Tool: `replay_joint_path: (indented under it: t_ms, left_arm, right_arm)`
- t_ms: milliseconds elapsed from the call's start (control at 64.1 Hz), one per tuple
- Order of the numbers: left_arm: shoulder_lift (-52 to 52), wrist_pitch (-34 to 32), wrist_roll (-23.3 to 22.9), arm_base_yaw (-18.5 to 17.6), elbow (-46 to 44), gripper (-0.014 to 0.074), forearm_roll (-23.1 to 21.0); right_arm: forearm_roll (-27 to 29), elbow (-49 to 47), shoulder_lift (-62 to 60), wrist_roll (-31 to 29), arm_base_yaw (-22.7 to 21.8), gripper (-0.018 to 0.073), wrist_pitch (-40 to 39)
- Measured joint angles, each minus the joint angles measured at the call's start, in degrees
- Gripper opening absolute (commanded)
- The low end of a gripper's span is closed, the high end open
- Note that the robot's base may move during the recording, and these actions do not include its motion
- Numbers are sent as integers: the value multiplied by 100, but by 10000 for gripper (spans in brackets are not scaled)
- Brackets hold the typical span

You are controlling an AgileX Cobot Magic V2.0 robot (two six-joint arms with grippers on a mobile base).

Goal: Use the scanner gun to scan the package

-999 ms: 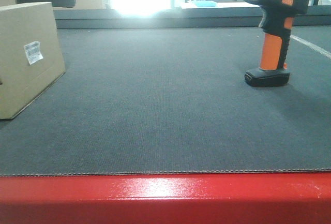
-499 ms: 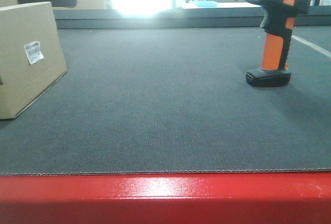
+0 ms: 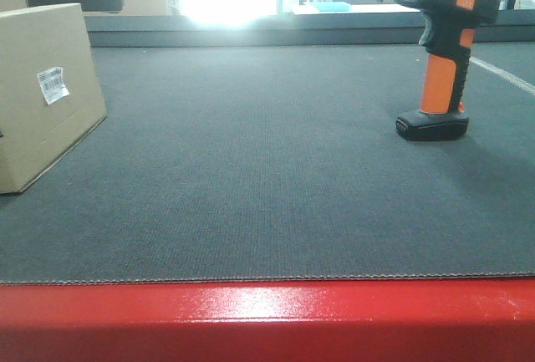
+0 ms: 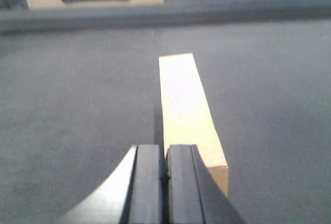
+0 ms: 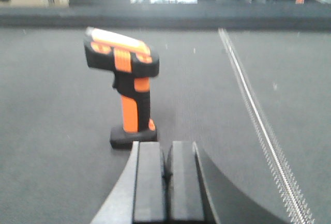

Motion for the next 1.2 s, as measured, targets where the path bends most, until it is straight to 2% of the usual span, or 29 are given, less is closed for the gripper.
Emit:
replay_joint_path:
  t_ms: [172,312,1202]
  left_arm:
    - [-842,-307,0,0,518,-111,0]
    - [-1168,-337,0,0,647,-111,0]
    - [-1298,-323,0,0,718,-111,0]
  right_arm:
    - [0,0,-890,0,0,-153,210]
    - [0,0,-1129,0,0,-153,252]
    - [0,0,-1142,0,0,-153,270]
